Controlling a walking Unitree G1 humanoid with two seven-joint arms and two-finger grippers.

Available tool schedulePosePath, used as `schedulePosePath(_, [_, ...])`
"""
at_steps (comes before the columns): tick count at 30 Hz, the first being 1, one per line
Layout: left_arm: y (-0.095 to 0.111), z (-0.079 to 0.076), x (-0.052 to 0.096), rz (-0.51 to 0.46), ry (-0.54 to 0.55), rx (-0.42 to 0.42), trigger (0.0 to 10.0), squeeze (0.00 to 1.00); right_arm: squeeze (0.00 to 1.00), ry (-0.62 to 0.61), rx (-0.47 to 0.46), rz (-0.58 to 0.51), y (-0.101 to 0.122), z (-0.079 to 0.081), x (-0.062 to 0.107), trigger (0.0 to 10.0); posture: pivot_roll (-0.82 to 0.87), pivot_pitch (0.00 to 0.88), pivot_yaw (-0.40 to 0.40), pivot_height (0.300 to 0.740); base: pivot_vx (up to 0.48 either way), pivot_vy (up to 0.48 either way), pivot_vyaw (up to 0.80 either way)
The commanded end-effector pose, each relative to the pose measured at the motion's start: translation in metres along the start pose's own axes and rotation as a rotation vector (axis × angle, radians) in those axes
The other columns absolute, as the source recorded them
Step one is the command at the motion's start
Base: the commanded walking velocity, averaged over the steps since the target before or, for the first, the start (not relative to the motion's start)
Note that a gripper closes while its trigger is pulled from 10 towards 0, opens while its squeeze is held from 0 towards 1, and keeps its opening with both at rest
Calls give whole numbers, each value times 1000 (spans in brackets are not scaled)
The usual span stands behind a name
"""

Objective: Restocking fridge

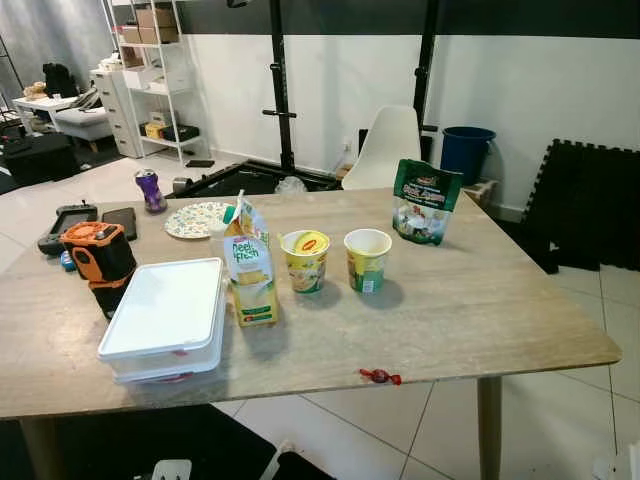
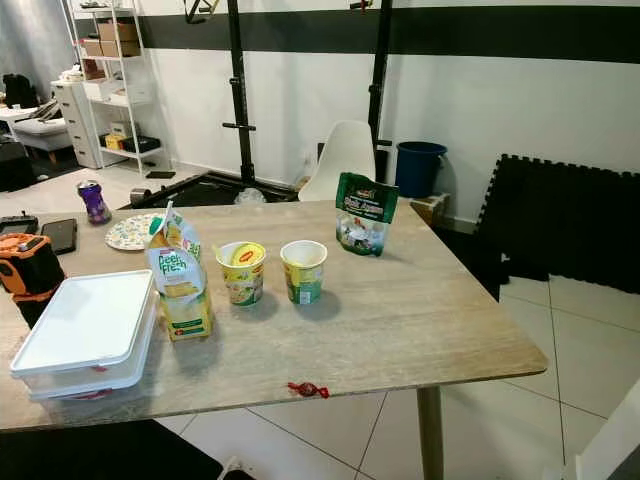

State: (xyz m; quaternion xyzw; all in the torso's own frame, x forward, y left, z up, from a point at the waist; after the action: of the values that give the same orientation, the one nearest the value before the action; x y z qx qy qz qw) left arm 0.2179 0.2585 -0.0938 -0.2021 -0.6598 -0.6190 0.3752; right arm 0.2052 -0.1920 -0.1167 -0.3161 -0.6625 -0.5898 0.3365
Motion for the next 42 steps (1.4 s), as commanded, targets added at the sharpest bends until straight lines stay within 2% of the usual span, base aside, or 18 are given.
schedulePosePath(1, [1,3,0,-4,6,-15,10000,0,0,-8,10,-18,6,-1,-1,10000,79,32,26,734,0,0,0])
schedulePosePath(19, [11,-4,0,-43,-3,-13,10000,0,0,-20,12,-36,10,-15,0,10000,85,26,25,734,0,0,0])
schedulePosePath(42, [10,-7,0,-43,-1,-9,10000,0,0,-16,20,-36,9,-13,0,10000,83,18,18,734,0,0,0])
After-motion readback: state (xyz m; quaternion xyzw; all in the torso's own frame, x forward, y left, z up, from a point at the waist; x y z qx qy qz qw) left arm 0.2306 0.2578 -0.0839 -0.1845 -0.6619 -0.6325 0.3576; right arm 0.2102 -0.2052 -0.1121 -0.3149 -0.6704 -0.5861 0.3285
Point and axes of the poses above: a point about 5 cm out from each wrist's last joint towards the gripper, its own x axis pointing back from the gripper into the wrist, its own y axis along the axis of the wrist's last joint, z = x × y, the point moved 4 cm from there along -x, pointing out of the wrist towards the gripper, and after that the axes turned 7 degrees about x, right-handed, at the moved point
